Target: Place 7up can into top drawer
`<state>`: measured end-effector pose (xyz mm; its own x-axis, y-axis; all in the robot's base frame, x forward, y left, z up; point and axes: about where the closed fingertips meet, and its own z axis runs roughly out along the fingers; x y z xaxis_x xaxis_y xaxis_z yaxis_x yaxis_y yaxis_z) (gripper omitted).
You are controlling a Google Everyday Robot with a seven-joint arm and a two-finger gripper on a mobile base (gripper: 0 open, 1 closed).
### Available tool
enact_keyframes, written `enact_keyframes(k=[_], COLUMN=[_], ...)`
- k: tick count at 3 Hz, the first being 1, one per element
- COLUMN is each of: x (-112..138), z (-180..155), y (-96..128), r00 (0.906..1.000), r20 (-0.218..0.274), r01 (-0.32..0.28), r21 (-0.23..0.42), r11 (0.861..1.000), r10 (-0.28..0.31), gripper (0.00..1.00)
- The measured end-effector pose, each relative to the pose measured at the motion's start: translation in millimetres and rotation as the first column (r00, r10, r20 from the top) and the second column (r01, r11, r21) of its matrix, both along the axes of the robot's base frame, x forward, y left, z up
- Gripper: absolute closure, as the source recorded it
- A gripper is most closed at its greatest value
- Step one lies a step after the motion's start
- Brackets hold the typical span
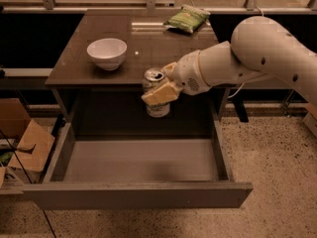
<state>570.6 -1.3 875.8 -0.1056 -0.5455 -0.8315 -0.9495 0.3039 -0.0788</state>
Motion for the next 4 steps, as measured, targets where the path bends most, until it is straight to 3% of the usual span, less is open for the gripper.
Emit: enact_keyframes(k=[2, 3, 4], x=[-4.4, -11.5, -17.0], z=[-10.2, -51.5, -88.6], y=[5.8, 12.1, 16.6], r00=[0.9996, 0.9975, 0.9964], r20=[-0.012, -0.063, -0.068], r01=[-0.025, -0.032, -0.05], r21=[-0.013, 0.001, 0.004], r11=[1.0, 0.999, 0.999], r10=[0.025, 0.032, 0.05], gripper=[1.0, 1.0, 1.0])
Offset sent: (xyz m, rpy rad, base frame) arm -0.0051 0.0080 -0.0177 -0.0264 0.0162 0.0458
